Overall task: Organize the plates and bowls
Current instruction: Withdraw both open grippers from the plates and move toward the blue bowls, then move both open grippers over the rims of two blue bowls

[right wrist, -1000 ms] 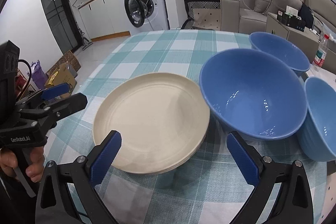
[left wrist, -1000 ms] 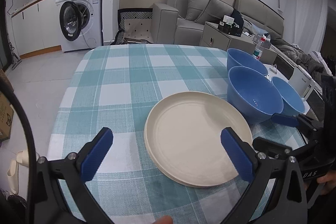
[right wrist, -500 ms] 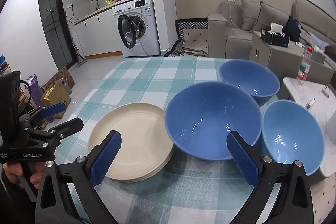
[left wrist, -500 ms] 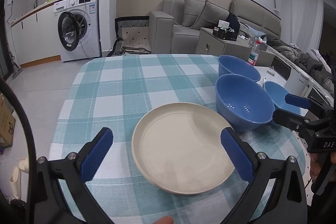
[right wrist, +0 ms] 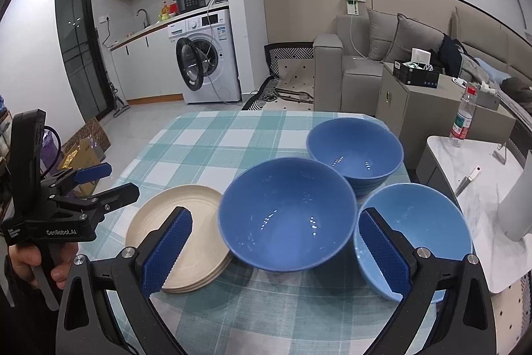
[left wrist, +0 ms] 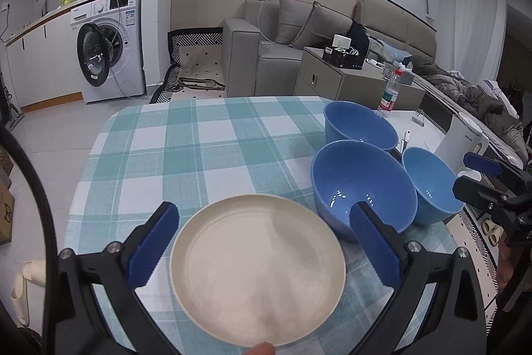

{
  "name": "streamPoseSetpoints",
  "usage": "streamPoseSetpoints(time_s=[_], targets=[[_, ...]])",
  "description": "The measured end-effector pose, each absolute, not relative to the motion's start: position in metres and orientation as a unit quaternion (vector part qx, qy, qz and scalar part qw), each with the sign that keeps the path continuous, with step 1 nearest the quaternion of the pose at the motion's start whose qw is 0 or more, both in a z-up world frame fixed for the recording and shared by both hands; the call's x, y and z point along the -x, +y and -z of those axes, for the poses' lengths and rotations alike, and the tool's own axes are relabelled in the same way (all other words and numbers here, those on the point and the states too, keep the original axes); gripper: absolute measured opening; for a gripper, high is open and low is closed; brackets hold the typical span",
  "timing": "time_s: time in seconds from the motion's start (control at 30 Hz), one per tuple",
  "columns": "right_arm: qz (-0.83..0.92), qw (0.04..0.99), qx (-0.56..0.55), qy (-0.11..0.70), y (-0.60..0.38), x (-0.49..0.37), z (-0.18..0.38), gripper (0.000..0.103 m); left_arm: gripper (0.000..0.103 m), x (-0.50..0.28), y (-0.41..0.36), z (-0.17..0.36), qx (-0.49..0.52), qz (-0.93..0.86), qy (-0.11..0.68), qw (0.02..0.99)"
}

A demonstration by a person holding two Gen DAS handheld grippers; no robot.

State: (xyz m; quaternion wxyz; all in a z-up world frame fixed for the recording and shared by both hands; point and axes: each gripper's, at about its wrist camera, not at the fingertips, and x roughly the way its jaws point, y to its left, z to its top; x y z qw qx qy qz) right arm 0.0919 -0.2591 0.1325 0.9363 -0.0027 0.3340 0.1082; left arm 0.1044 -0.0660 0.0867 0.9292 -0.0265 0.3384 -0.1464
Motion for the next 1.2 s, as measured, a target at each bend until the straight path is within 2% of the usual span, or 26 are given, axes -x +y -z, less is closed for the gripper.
streamPoseSetpoints(time_s=[1.2], targets=[[-0.042, 0.942, -0.015, 0.333, -0.339, -0.159, -0.171, 0.102, 0.103, -0.19, -0.123, -0.1, 0.014, 0.16, 0.349, 0.923]])
